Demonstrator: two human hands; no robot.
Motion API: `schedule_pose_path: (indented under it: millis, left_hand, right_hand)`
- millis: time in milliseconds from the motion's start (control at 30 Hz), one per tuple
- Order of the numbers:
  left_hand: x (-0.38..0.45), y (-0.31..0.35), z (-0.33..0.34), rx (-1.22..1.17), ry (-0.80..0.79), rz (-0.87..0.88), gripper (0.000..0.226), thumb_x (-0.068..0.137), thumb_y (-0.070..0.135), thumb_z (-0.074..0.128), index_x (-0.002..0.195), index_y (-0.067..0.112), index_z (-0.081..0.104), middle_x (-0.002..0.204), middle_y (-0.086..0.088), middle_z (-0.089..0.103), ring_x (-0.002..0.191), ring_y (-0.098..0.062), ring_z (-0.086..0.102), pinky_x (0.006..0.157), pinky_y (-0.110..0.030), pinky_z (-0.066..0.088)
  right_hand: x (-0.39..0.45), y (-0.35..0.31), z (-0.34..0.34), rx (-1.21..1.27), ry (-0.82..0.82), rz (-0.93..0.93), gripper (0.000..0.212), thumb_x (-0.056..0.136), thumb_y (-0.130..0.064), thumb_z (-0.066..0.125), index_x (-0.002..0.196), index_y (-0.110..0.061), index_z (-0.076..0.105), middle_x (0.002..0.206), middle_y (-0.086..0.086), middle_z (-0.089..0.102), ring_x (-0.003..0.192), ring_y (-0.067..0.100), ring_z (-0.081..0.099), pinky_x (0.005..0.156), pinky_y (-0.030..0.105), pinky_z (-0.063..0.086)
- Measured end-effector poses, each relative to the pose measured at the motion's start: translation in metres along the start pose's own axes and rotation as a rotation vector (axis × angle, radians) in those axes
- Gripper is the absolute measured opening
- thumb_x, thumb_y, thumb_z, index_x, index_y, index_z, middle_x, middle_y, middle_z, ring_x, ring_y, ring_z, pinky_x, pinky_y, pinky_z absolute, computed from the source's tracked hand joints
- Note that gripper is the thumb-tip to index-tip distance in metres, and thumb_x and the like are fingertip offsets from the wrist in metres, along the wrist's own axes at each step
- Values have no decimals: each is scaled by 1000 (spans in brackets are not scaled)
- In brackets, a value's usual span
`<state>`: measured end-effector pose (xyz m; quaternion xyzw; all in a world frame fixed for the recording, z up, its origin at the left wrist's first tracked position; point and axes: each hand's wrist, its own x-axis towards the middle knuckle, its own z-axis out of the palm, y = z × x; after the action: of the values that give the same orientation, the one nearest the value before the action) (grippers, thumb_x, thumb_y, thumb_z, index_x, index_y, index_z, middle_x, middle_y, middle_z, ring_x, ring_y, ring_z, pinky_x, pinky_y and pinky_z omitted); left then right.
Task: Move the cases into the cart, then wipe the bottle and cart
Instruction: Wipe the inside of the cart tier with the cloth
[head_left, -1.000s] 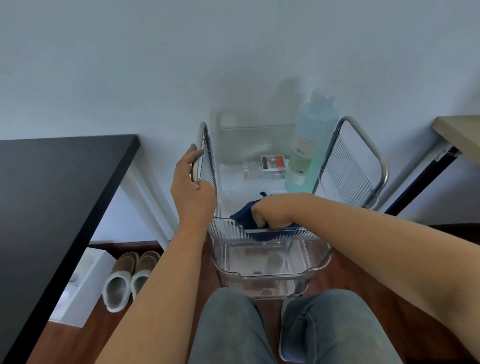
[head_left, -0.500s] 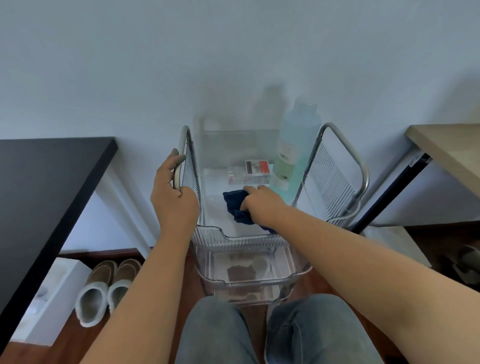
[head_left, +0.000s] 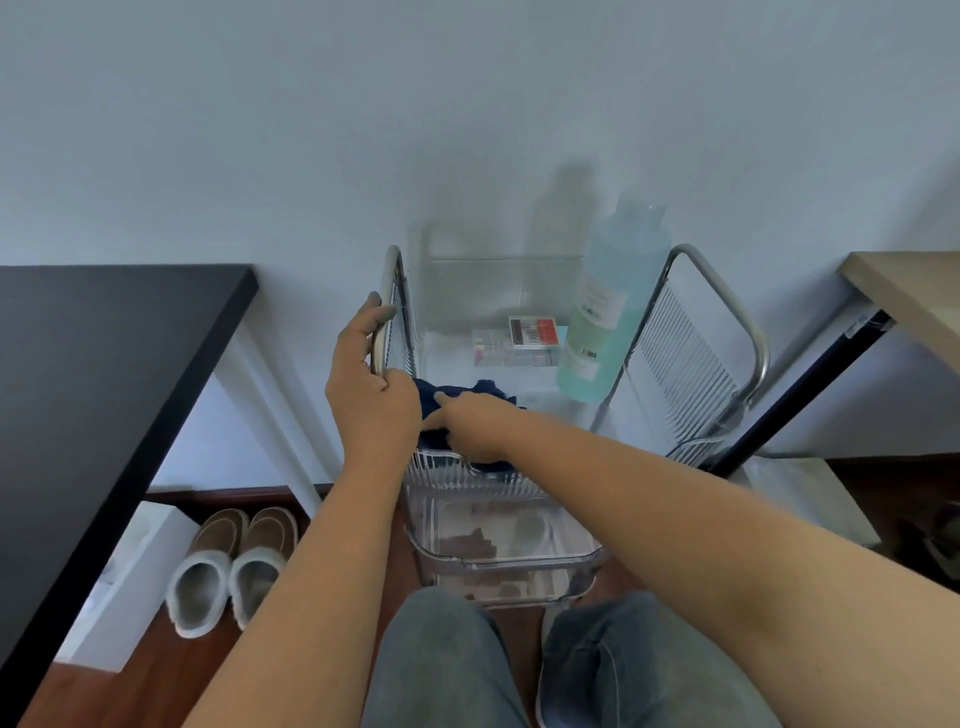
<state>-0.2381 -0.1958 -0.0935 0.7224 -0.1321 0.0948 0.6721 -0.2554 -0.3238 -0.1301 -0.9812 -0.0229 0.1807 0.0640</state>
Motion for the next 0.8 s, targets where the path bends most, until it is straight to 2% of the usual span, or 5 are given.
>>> schedule_pose_path:
  millis: [133, 300, 500, 667, 800]
  left_hand:
    - [1, 2, 0, -7, -25, 21, 83, 67, -19, 33, 119, 41, 59, 137, 38, 47, 129, -9, 52, 93, -61, 50]
    - [0, 0, 2, -28, -14, 32, 78, 69, -13, 35, 119, 42, 59, 136, 38, 47, 129, -2, 50, 97, -56, 50]
    - [0, -4, 1, -42, -1, 48, 77, 69, -11, 33, 121, 39, 59, 138, 35, 49, 132, 1, 45, 103, -47, 48]
    - [1, -5, 2, -36, 9, 61, 77, 70, -13, 35, 119, 42, 59, 137, 36, 49, 130, 8, 45, 103, -19, 44]
    - [1, -1, 3, -41, -3, 64, 79, 70, -13, 34, 116, 47, 58, 138, 34, 49, 129, 7, 46, 94, -4, 40]
  right_hand:
    - [-24, 30, 6, -69, -53, 150, 53, 96, -46, 34, 145, -55, 19, 163, 0, 7, 139, 36, 32, 103, 48, 39]
    - [-43, 48, 9, 31, -86, 479, 69, 90, -50, 32, 152, -41, 4, 161, 17, 8, 135, 44, 35, 101, 50, 41]
    - [-33, 28, 0, -127, 2, 577, 50, 87, -50, 39, 111, -13, 61, 103, 10, 61, 102, 33, 51, 78, 39, 45]
    - [-28, 37, 3, -25, 66, 513, 91, 81, -60, 48, 151, -10, 18, 157, 14, 17, 140, 39, 19, 113, 52, 19]
    - [-22, 46, 0, 122, 16, 516, 91, 77, -57, 51, 148, -9, 22, 155, 8, 19, 134, 33, 26, 96, 44, 38]
